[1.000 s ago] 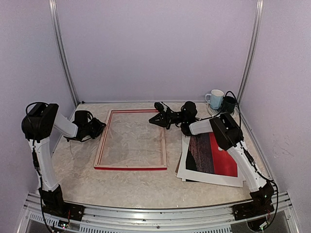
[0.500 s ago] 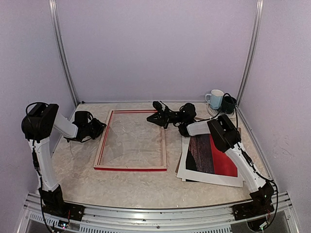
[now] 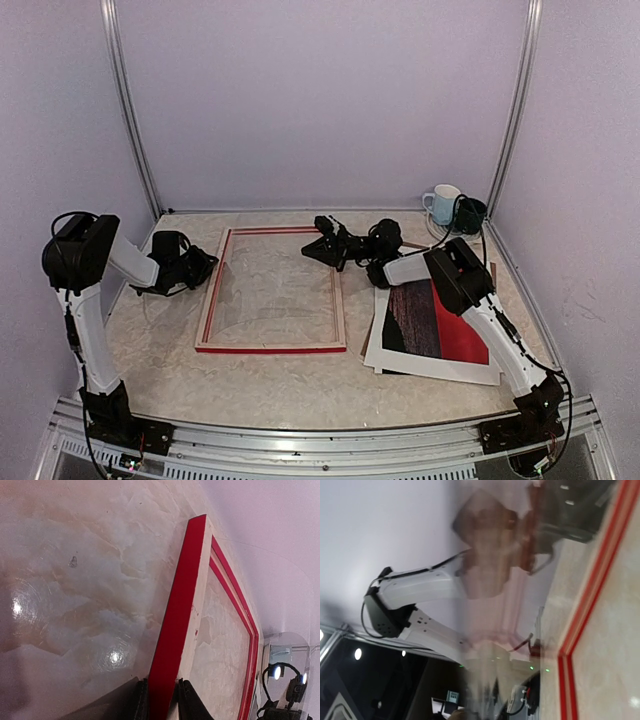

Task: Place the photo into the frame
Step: Place the glass panel on the frame body.

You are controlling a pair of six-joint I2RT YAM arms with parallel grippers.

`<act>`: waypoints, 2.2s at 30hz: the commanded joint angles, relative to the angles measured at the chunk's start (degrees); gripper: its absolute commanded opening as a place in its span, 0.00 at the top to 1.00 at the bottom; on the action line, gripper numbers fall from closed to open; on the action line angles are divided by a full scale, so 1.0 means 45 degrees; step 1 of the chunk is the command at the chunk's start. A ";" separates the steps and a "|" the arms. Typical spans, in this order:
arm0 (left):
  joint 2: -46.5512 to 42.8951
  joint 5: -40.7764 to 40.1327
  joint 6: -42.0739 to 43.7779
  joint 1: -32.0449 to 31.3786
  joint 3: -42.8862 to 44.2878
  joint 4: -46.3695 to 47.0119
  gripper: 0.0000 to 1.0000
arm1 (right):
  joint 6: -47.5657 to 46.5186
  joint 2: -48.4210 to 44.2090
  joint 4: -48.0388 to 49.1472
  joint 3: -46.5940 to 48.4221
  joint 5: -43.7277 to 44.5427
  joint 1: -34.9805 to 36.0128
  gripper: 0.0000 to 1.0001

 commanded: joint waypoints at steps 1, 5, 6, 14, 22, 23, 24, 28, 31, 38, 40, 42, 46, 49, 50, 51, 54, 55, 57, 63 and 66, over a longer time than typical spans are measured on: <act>-0.0099 0.0366 -0.0026 -0.0141 -0.0401 -0.0911 0.79 | -0.0799 -0.0517 0.0043 -0.0988 0.0261 0.0029 0.97; -0.0108 0.0368 -0.0056 -0.0155 -0.0411 -0.0882 0.78 | -0.1911 -0.1095 -0.0744 -0.1811 0.0008 0.0034 0.94; -0.0111 0.0369 -0.0078 -0.0159 -0.0394 -0.0884 0.79 | -0.2095 -0.1154 -0.0879 -0.1918 -0.0035 0.0030 0.94; -0.0041 0.0388 -0.0092 -0.0160 -0.0402 -0.0832 0.79 | -0.1393 -0.0798 -0.0175 -0.1977 0.0221 0.0030 0.95; -0.0021 0.0367 -0.0122 -0.0160 -0.0405 -0.0812 0.79 | -0.1030 -0.0868 -0.0287 -0.1230 0.0154 0.0163 0.95; -0.0004 0.0366 -0.0115 -0.0160 -0.0410 -0.0807 0.79 | -0.0981 -0.0901 -0.0243 -0.1250 0.0203 0.0166 0.98; -0.0003 0.0354 -0.0129 -0.0160 -0.0408 -0.0785 0.79 | -0.0834 -0.0917 -0.0089 -0.1259 0.0266 0.0183 1.00; -0.0016 0.0363 -0.0142 -0.0176 -0.0449 -0.0771 0.79 | -0.0447 -0.0896 0.0252 -0.1172 0.0402 0.0220 1.00; -0.0036 0.0347 -0.0163 -0.0180 -0.0469 -0.0761 0.79 | -0.0759 -0.1003 -0.0129 -0.1296 0.0414 0.0326 1.00; -0.0094 0.0335 -0.0176 -0.0172 -0.0449 -0.0790 0.79 | -0.0919 -0.0968 -0.0510 -0.1277 0.0589 0.0556 0.98; -0.0109 0.0324 -0.0187 -0.0160 -0.0466 -0.0813 0.79 | -0.1207 -0.1030 -0.0783 -0.1299 0.0528 0.0576 0.98; -0.0104 0.0314 -0.0173 -0.0160 -0.0467 -0.0829 0.79 | -0.1595 -0.1168 -0.1161 -0.1508 0.0478 0.0576 0.96; -0.0111 0.0322 -0.0227 -0.0179 -0.0465 -0.0832 0.79 | -0.2471 -0.1519 -0.1817 -0.2141 0.0313 0.0576 0.91; -0.0119 0.0308 -0.0228 -0.0180 -0.0485 -0.0846 0.79 | -0.2772 -0.1679 -0.1975 -0.2519 0.0228 0.0548 0.87; -0.0146 0.0310 -0.0221 -0.0180 -0.0484 -0.0851 0.79 | -0.2886 -0.1737 -0.2077 -0.2636 0.0205 0.0524 0.86; -0.0157 0.0315 -0.0228 -0.0180 -0.0488 -0.0851 0.79 | -0.3071 -0.1827 -0.2210 -0.2746 0.0176 0.0494 0.85; -0.0175 0.0289 -0.0218 -0.0180 -0.0479 -0.0854 0.79 | -0.3803 -0.2076 -0.2986 -0.2961 0.0070 0.0440 0.82; -0.0163 0.0285 -0.0218 -0.0180 -0.0480 -0.0851 0.79 | -0.4045 -0.2150 -0.3305 -0.2997 0.0066 0.0440 0.81; -0.0149 0.0290 -0.0221 -0.0180 -0.0488 -0.0851 0.79 | -0.4465 -0.2283 -0.3769 -0.3063 0.0037 0.0403 0.78; -0.0158 0.0290 -0.0213 -0.0180 -0.0497 -0.0851 0.79 | -0.5341 -0.2596 -0.4920 -0.3191 0.0007 0.0306 0.73; -0.0135 0.0268 -0.0245 -0.0180 -0.0526 -0.0851 0.79 | -0.6152 -0.2827 -0.5908 -0.3205 0.0014 0.0270 0.72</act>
